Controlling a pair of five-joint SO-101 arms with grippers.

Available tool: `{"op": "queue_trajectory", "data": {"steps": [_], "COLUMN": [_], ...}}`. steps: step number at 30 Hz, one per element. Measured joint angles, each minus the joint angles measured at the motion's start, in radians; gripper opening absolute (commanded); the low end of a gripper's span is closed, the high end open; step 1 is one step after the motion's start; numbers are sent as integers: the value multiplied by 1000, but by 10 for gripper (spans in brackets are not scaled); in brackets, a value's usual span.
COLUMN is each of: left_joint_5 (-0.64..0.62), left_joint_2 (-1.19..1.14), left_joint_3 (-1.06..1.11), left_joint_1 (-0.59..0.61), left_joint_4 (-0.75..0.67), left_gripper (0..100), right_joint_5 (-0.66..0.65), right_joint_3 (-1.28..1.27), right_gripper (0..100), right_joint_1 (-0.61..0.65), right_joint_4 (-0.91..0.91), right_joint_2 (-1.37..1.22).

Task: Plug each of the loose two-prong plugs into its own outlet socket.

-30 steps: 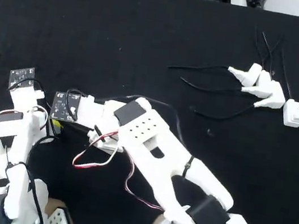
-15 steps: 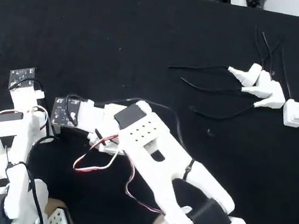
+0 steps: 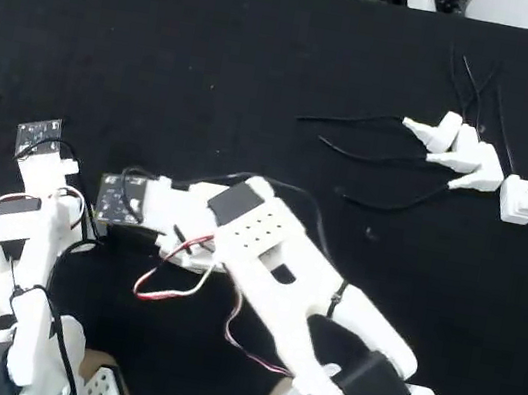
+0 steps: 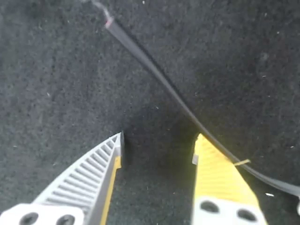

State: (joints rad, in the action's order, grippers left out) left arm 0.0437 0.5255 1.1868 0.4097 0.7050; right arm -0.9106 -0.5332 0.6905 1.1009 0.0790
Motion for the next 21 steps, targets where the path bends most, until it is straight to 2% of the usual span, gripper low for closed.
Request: {"op": "queue_trajectory", "data": {"steps": [4, 18, 21], "left_joint_5": [0, 0, 0], "left_joint_2": [0, 0, 0], "left_joint_3": [0, 0, 0], "left_joint_1": [0, 0, 0], "left_joint_4": [0, 0, 0], "left_gripper": [249, 249, 249], "right_joint_5": [-21, -26, -26], "right_joint_3": [-71, -104, -167], "right_gripper": [10, 12, 80], "right_joint_1": [-46, -8, -9], "right_joint_4": [17, 17, -6], "right_joint_2": [-38, -18, 74]}}
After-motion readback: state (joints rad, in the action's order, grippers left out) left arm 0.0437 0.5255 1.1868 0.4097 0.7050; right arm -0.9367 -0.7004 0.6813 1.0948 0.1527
